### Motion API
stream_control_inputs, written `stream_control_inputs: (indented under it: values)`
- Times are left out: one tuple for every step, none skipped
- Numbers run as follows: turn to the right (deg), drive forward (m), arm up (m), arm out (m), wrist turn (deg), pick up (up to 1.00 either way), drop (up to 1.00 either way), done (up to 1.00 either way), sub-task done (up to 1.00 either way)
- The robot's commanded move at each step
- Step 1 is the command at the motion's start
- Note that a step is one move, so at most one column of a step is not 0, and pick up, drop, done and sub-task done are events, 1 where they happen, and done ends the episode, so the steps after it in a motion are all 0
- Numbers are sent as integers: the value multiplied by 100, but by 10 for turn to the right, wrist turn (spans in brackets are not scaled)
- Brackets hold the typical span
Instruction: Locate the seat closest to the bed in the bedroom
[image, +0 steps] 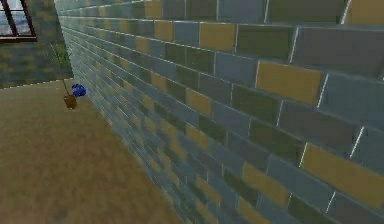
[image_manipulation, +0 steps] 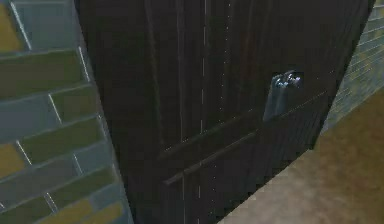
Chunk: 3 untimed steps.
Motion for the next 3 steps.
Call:
stream_control_inputs:
  values:
    - [-450,0,0,0,0,0,0,0,0]
    - [-450,0,0,0,0,0,0,0,0]
    - [-450,0,0,0,0,0,0,0,0]
